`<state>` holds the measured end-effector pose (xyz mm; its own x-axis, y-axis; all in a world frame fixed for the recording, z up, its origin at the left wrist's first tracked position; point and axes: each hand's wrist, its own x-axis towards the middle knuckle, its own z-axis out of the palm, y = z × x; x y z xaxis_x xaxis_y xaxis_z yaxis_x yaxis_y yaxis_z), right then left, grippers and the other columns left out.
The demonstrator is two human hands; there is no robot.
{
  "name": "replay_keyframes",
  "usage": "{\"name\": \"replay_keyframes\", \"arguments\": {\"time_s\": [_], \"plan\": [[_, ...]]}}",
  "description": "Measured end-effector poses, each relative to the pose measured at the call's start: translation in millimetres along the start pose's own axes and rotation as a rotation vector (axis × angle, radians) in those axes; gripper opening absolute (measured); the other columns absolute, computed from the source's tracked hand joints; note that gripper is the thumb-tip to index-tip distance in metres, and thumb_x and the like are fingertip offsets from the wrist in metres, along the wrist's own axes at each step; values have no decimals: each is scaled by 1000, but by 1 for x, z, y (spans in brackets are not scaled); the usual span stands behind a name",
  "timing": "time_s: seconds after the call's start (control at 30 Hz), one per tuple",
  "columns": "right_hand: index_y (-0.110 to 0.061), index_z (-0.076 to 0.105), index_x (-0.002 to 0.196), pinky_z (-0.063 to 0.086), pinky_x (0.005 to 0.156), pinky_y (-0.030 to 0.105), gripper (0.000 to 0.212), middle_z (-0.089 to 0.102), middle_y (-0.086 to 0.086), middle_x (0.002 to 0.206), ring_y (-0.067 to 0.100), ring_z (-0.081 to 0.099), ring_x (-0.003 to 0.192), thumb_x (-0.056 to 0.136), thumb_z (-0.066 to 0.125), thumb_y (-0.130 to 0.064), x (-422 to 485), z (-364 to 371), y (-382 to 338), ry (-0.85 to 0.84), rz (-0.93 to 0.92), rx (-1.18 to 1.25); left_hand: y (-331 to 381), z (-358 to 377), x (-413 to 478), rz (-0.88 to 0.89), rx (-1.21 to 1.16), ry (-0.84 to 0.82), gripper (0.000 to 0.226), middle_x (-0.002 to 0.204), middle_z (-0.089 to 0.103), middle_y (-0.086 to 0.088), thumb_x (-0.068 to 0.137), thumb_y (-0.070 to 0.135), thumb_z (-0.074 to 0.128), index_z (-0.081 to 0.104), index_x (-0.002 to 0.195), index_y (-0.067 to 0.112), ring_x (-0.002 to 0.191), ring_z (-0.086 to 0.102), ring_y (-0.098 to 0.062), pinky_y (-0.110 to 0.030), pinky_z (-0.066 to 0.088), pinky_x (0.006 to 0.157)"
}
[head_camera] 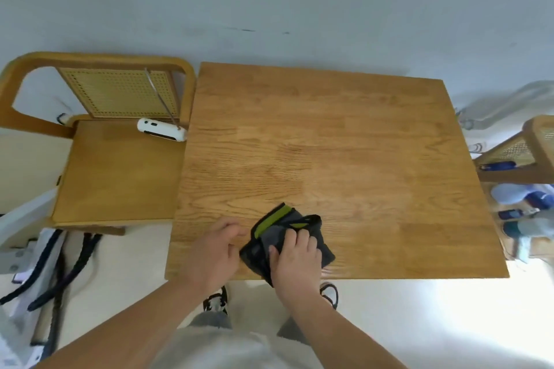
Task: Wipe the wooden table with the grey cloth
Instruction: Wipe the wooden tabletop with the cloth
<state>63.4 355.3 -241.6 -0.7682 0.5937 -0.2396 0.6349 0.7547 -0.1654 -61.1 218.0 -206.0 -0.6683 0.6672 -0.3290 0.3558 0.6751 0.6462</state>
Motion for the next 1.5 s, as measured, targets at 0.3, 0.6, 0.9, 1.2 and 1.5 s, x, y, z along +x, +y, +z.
{"name": "replay_keyframes", "arguments": {"time_s": [0.3, 0.6, 0.9, 1.2, 1.5], "plan": [[-17, 55, 117, 51, 80, 40, 37, 55, 7, 111, 30, 55, 103, 94, 63, -45, 15, 0, 8, 64, 215, -16, -52, -35, -5, -36, 101, 43, 38, 126, 52, 13, 92, 14, 56, 64, 127, 25, 107, 56, -8, -18, 47, 83], [-16, 59, 111, 49, 70, 46, 43, 57, 7, 99, 31, 55, 87, 85, 70, -49, -6, 47, -167, 64, -149, 33, -109, -89, -3, -233, 82, 154, 40, 127, 51, 7, 93, 12, 55, 60, 130, 26, 107, 56, -16, -27, 48, 85], [-24, 54, 113, 46, 84, 38, 36, 51, 0, 108, 25, 51, 101, 95, 57, -55, 66, 11, -113, -19, -307, -19, -126, -97, 7, -235, 40, 170, 42, 139, 50, -1, 92, 4, 54, 59, 132, 14, 118, 55, -21, -30, 49, 87], [-17, 50, 126, 44, 90, 51, 57, 53, 10, 122, 35, 50, 113, 95, 45, -65, 78, -9, -79, 59, 328, 42, -73, -86, 36, -57, -44, 135, 48, 140, 44, 13, 92, 4, 55, 56, 137, 20, 117, 49, -3, -17, 41, 93], [-28, 50, 128, 45, 87, 44, 50, 52, 3, 119, 28, 50, 107, 94, 46, -63, 90, -32, -3, -73, -130, -79, -19, -58, 86, -60, 72, 41, 49, 148, 39, 10, 97, 14, 50, 47, 146, 23, 127, 49, -13, -27, 46, 99]]}}
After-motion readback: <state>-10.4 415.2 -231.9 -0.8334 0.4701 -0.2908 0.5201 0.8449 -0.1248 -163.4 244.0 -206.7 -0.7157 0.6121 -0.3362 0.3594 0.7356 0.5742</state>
